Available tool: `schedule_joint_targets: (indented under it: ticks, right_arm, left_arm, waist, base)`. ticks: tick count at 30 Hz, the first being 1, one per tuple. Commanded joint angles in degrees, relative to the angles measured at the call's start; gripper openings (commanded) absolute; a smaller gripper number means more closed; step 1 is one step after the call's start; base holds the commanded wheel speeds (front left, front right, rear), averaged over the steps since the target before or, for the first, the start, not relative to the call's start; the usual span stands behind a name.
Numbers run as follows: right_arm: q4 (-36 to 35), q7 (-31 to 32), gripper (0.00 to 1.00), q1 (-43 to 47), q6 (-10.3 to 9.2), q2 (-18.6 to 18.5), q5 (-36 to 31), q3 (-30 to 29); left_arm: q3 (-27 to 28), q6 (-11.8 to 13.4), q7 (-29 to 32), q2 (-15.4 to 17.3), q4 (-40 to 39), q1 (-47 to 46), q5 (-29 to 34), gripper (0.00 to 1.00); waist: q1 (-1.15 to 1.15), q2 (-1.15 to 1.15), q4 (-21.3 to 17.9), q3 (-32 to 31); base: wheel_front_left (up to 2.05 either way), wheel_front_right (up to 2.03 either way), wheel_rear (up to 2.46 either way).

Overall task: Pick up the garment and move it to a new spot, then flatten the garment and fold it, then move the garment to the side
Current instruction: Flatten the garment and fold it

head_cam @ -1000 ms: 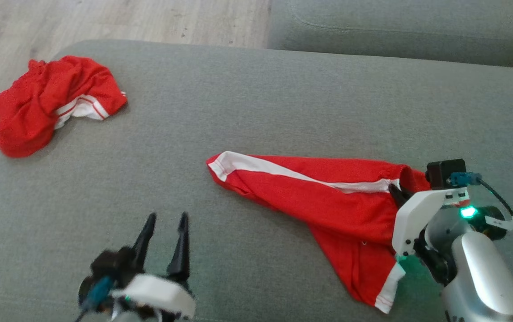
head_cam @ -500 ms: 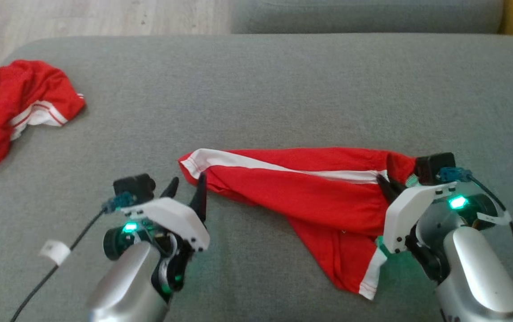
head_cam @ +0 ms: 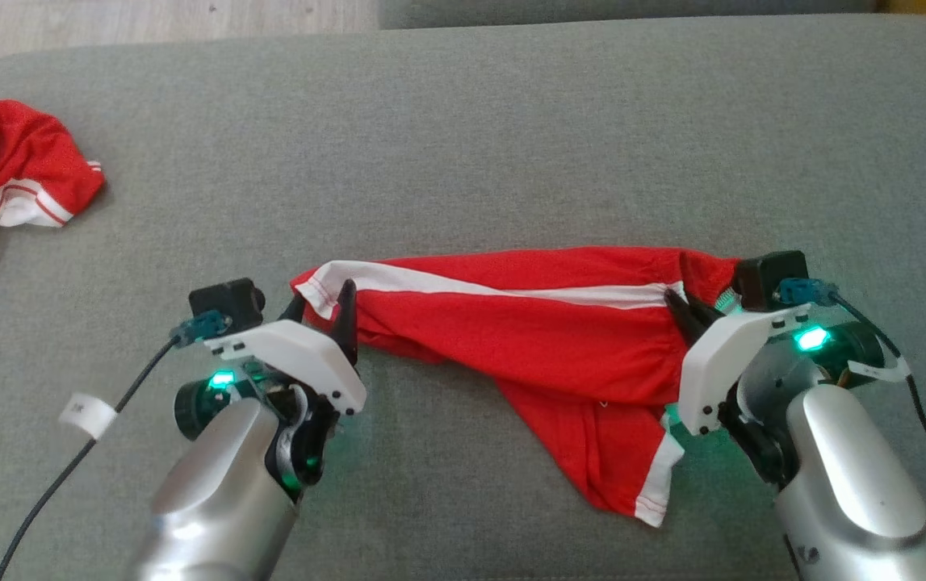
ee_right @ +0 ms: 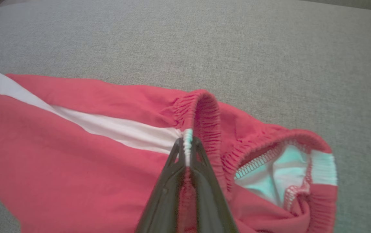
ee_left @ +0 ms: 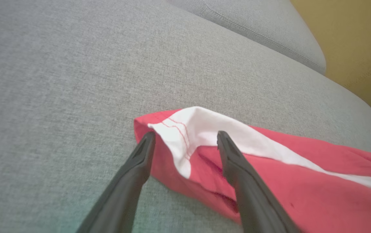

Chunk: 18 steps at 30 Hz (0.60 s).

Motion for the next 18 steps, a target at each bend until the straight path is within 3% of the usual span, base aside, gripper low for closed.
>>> schedule_joint_targets:
  ticks: [1,2,3,4,5,8,9,10,18]
  right_arm:
    - [-1.63,-1.02,0.0,-2.89,0.43,0.69,0.22,1.36]
    - [-1.51,-1.14,0.0,-3.09,0.43,0.76,0.26,1.49]
    - [-1.39,-1.27,0.0,-3.28,0.43,0.83,0.3,1.6]
    - [-1.39,-1.27,0.0,-3.28,0.43,0.83,0.3,1.6]
    - [-1.29,-1.41,0.0,-3.48,0.43,0.89,0.31,1.75]
    - [-1.0,-2.01,0.0,-4.05,0.43,1.11,0.41,2.13]
    - [-0.91,-2.29,0.0,-4.22,0.43,1.18,0.47,2.12]
    - [-0.8,-2.57,0.0,-4.37,0.43,1.24,0.51,2.09]
    - [-1.42,-5.71,0.0,-4.7,0.43,1.33,1.58,0.18]
  left_arm:
    - [2.1,-0.36,-0.78,0.49,-0.61,-3.31,-0.33,1.0]
    - [2.08,-0.43,-0.74,0.43,-0.15,-3.62,-0.38,0.83]
    - [2.14,-0.48,-0.73,0.37,0.3,-3.93,-0.48,0.76]
    - [2.14,-0.48,-0.73,0.37,0.3,-3.93,-0.48,0.76]
    - [2.26,-0.44,-0.7,0.31,0.8,-4.22,-0.64,0.58]
    - [2.57,-0.6,-0.9,0.32,2.25,-5.04,-0.92,0.25]
    - [2.65,-0.71,-0.96,0.31,2.68,-5.24,-1.03,0.06]
    - [2.77,-0.92,-1.42,0.3,2.91,-5.49,-1.06,0.0]
    - [3.0,-2.51,-4.39,1.57,2.34,-7.18,-0.37,0.0]
  waist:
    - [0.0,0.0,-0.38,0.31]
    - [0.0,0.0,-0.49,0.42]
    - [0.0,0.0,-0.59,0.53]
    - [0.0,0.0,-0.59,0.53]
    - [0.0,0.0,-0.71,0.62]
    - [0.0,0.0,-1.12,0.81]
    - [0.0,0.0,-1.23,0.84]
    - [0.0,0.0,-1.3,0.83]
    - [0.0,0.0,-0.87,-2.35]
  base:
    - [0.0,0.0,0.0]
    - [0.0,0.0,0.0]
    - [0.0,0.0,0.0]
    - [0.0,0.0,0.0]
    - [0.0,0.0,0.0]
    - [0.0,0.0,0.0]
    - [0.0,0.0,0.0]
    - [0.0,0.0,0.0]
    - [0.0,0.0,0.0]
